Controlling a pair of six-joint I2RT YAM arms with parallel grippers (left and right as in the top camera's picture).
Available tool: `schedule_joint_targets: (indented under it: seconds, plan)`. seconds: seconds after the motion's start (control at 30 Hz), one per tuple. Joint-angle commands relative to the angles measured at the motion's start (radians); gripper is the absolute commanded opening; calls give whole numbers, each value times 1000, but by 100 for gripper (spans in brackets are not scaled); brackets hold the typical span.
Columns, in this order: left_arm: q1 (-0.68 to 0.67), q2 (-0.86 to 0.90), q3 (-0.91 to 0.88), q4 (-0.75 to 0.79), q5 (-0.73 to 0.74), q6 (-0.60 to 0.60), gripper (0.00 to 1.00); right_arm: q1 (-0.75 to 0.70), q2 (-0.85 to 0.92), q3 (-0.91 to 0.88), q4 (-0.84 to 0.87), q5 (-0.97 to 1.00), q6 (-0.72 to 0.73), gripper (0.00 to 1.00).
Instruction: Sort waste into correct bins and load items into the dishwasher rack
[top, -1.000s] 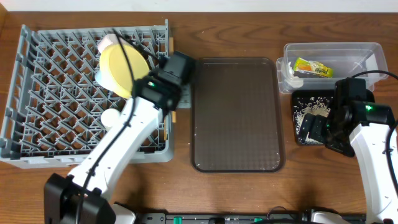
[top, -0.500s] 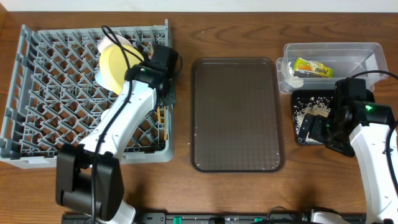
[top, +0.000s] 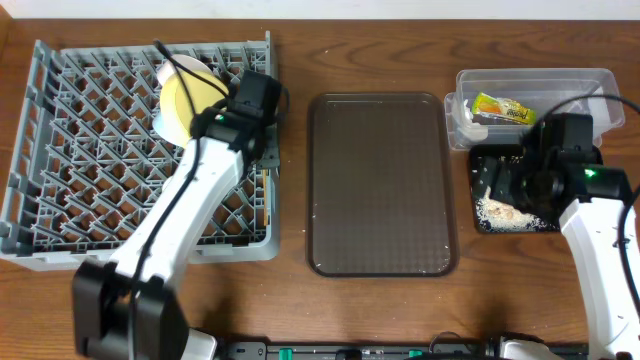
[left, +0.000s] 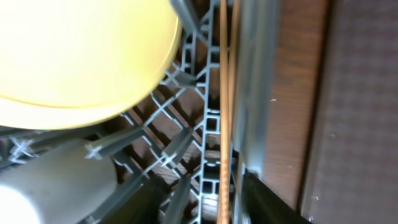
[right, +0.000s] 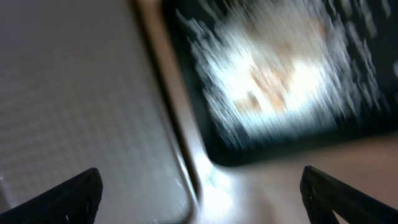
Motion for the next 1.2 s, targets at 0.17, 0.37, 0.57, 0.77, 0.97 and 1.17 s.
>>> schedule_joint_targets:
  seconds: [0.17,0.37,0.57,0.77,0.97,1.17]
  plan:
    - [24,-180,4,-32,76,8,78,164,-5,8,195,-58,-190,99]
    - [134,-224,4,-168,249,9,87,183,9,8,128,-26,-187,99]
    - [220,-318,3,-301,360,154,91,181,-77,8,36,57,-82,99]
    - [222,-561,-100,-279,360,177,91,181,-290,-53,28,78,-84,99]
    - [222,-944,-314,-143,342,176,92,181,-591,-209,74,184,-84,99]
    - [222,-1165,-363,-130,326,176,93,181,-749,-249,63,218,-84,99]
